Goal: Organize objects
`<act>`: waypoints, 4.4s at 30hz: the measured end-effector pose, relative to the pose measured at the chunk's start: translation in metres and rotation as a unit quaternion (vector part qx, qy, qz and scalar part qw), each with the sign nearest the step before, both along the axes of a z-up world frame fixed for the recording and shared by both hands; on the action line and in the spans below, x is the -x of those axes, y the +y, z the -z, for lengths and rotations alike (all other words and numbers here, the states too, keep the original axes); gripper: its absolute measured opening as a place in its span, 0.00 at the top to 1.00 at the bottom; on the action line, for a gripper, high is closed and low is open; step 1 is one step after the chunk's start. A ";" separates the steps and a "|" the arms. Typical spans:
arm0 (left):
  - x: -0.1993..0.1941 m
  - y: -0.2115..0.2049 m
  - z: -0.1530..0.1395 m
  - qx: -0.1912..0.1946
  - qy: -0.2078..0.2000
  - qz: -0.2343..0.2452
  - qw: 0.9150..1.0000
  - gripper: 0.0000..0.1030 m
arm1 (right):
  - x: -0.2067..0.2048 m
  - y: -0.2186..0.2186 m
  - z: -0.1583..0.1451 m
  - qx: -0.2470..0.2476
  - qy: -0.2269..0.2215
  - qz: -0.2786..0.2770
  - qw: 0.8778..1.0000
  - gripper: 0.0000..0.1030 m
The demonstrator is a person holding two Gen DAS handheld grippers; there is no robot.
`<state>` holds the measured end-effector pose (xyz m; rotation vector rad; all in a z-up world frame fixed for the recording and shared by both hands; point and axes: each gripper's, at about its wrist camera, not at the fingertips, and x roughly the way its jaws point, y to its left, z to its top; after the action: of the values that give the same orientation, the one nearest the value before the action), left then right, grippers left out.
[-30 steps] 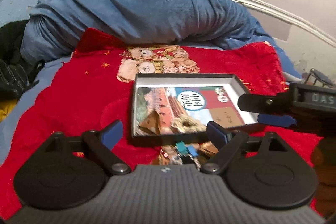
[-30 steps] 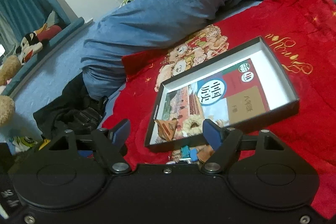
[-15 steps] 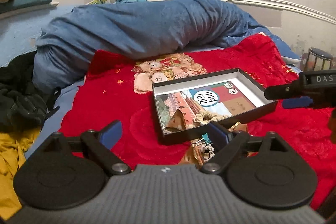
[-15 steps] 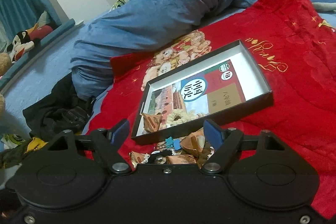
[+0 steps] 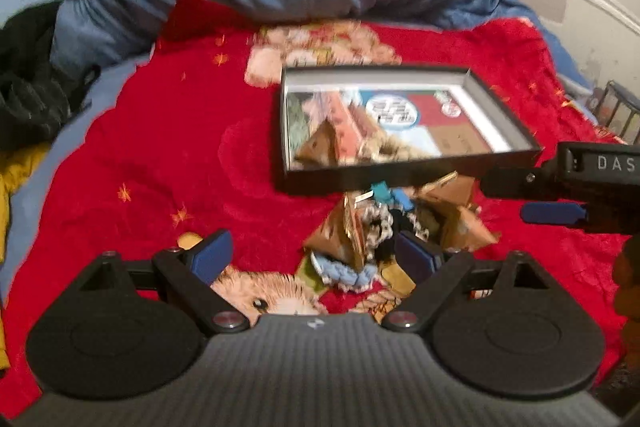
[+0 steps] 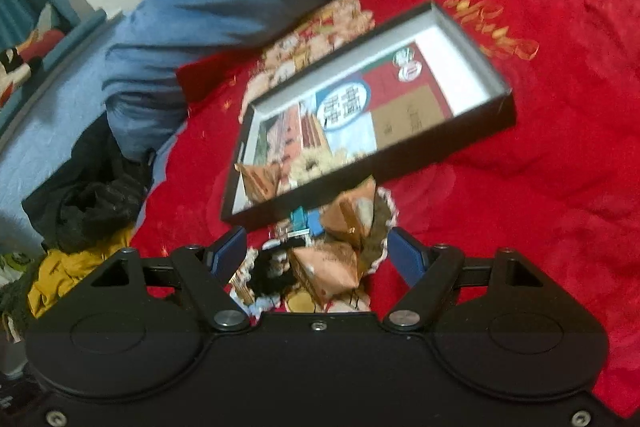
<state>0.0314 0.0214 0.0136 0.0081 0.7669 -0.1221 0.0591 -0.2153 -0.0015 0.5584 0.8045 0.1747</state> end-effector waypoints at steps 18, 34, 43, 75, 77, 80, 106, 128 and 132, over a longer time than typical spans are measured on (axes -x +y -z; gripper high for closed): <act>-0.033 -0.005 0.049 0.045 0.090 -0.036 0.994 0.44 | -0.017 0.022 0.029 0.028 0.061 -0.017 0.998 0.29; -0.046 -0.033 0.060 -0.020 0.068 -0.056 0.996 0.77 | -0.027 0.027 0.045 0.014 0.077 -0.026 0.997 0.41; -0.047 -0.027 0.057 0.002 0.076 -0.068 0.995 0.80 | -0.029 0.024 0.047 0.011 0.081 -0.010 0.997 0.47; -0.039 -0.031 0.048 0.010 0.074 -0.070 0.995 0.80 | -0.026 0.030 0.042 0.048 0.064 -0.008 0.997 0.79; -0.038 -0.032 0.047 0.012 0.073 -0.070 0.995 0.80 | -0.026 0.030 0.041 0.046 0.061 -0.009 0.997 0.79; -0.036 -0.034 0.045 0.012 0.069 -0.066 0.995 0.80 | -0.026 0.030 0.040 0.045 0.059 -0.007 0.997 0.79; -0.027 -0.026 0.038 0.039 0.067 -0.071 0.994 0.80 | -0.016 0.032 0.027 0.049 0.027 -0.010 0.998 0.81; -0.017 -0.034 0.031 0.027 0.041 -0.068 0.997 0.82 | -0.012 0.017 0.019 0.021 0.018 -0.010 1.000 0.81; -0.018 -0.025 0.032 0.029 0.039 -0.098 0.994 0.64 | -0.012 0.023 0.021 0.029 0.022 -0.012 0.999 0.81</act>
<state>0.0497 -0.0034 -0.0183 -0.1288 0.8376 0.0426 0.0709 -0.1918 -0.0224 0.5005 0.8556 0.1610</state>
